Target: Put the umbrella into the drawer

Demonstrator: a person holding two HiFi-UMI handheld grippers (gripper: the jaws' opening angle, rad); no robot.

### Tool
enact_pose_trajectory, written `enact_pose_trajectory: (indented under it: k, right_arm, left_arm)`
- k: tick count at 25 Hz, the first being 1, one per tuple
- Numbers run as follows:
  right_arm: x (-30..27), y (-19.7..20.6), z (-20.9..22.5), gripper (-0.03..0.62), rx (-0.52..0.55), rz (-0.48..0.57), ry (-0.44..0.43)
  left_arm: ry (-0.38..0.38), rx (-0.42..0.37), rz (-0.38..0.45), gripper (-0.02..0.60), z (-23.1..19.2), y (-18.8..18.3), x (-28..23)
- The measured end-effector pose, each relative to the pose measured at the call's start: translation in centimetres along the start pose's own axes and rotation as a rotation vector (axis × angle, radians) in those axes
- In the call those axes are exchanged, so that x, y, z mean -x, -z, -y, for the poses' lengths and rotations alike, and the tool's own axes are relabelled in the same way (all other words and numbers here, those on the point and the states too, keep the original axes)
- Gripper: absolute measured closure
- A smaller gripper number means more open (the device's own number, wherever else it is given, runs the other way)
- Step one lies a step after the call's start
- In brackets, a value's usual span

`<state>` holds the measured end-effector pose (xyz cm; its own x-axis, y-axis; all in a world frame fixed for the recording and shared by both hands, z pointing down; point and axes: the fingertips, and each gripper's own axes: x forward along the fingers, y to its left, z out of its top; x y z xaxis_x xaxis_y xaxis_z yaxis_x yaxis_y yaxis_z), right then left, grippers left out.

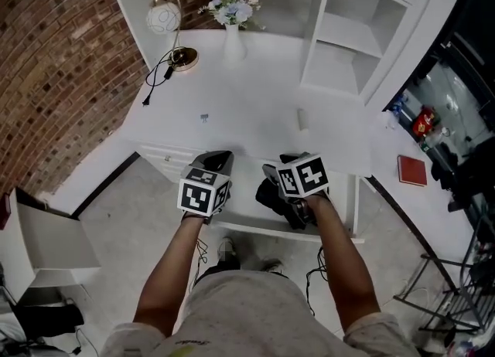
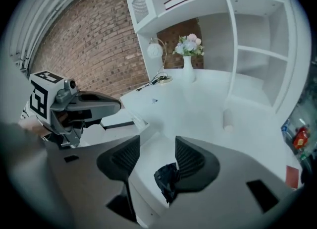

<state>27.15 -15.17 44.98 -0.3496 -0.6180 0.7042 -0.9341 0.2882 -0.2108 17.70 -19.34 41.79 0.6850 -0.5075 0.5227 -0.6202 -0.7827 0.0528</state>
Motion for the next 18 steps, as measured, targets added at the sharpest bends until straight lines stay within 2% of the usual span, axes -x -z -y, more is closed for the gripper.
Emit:
enact_pose_trajectory:
  k: [9,18]
  right_arm:
    - [3.4,-4.7,0.7,0.378,-0.001,0.165,0.087]
    - [5.0,-7.7,1.0,0.418,-0.001,0.285,0.173]
  left_arm:
    - [0.023,-0.032,0.02,0.584,-0.2,-2.7,0.3]
    - [-0.034,-0.051,0.067,0.584,-3.4,-4.7,1.4]
